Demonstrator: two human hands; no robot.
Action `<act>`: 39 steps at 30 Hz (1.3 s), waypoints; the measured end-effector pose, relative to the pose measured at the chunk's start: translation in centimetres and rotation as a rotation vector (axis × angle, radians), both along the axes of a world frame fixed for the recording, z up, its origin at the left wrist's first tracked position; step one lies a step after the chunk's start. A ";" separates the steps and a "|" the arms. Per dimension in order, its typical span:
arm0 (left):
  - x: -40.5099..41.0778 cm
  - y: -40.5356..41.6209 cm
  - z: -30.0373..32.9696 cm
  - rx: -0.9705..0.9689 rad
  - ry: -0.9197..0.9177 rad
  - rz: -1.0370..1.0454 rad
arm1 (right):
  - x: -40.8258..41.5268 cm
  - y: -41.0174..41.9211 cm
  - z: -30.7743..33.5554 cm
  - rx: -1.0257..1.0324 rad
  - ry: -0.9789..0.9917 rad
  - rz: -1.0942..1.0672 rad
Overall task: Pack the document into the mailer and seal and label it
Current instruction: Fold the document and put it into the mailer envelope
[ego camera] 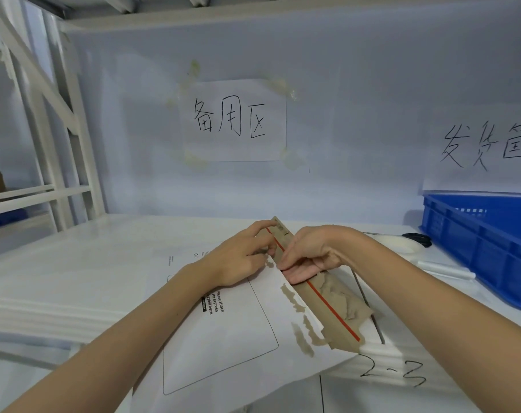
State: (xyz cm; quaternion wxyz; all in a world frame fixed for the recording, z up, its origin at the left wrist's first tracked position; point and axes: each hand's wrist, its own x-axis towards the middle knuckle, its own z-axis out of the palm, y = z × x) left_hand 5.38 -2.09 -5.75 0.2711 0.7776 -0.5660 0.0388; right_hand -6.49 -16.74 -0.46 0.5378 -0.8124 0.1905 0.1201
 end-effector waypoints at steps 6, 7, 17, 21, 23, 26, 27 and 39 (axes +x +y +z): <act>0.1 -0.2 0.0 0.006 0.029 -0.005 | -0.3 0.5 0.0 -0.024 -0.014 -0.003; 0.2 -0.3 -0.1 0.009 0.034 0.001 | -0.3 0.6 0.0 -0.029 -0.014 -0.004; 0.3 0.0 -0.1 0.054 0.038 0.051 | -0.5 1.6 0.0 -0.182 -0.110 -0.019; 0.0 0.6 -0.4 0.148 0.003 0.120 | -1.8 0.3 0.1 -0.585 -0.371 -0.067; 0.0 0.8 -0.7 0.194 -0.032 0.131 | -3.0 -1.0 0.0 -0.717 -0.462 -0.107; -0.8 0.7 -0.8 0.214 0.001 0.175 | -5.2 -2.8 -0.4 -0.774 -0.412 -0.118; -1.2 0.5 -0.7 0.209 0.031 0.202 | -5.9 -3.4 -0.5 -0.752 -0.369 -0.110; -5.4 -2.5 -0.3 0.091 0.212 0.564 | -7.5 -7.6 -3.2 -0.972 -0.321 -0.203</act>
